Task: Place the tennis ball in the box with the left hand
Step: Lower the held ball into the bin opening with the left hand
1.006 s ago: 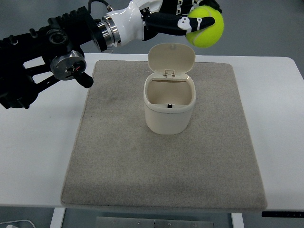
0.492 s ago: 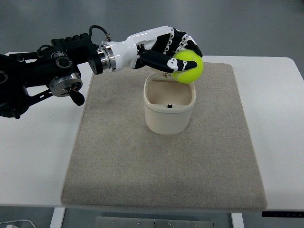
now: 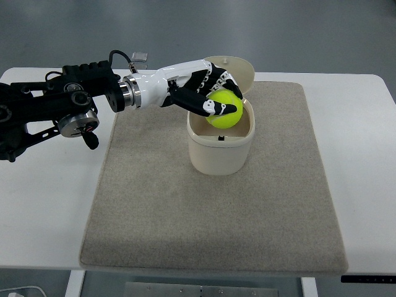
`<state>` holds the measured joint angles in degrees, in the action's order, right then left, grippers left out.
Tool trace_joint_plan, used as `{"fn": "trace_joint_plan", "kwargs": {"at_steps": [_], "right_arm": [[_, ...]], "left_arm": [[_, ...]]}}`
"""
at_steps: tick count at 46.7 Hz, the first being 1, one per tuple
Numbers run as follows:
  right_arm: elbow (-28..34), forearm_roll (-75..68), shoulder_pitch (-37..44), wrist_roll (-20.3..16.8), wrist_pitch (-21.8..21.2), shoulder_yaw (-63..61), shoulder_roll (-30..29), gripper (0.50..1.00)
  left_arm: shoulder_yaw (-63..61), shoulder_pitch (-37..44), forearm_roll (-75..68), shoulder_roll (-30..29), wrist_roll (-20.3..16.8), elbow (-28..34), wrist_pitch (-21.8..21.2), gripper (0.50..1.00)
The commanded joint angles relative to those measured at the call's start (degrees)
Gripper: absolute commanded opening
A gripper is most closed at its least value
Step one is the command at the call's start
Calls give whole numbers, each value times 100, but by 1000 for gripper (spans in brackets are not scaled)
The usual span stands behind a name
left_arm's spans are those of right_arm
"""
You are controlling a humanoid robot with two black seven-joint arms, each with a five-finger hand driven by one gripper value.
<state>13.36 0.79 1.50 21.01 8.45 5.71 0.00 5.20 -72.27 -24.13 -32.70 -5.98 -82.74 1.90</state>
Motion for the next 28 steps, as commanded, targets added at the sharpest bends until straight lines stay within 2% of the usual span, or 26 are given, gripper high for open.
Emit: {"fn": "trace_joint_plan", "kwargs": {"at_steps": [1,28], "right_arm": [[0,0,0,0,-1,0,0,938],[0,0,0,0,-1,0,0,938]], "left_arm": [[-10,11,-4,-8,0,12,3,500],[-37,90,-136,54,-9,126,-76,500]]}}
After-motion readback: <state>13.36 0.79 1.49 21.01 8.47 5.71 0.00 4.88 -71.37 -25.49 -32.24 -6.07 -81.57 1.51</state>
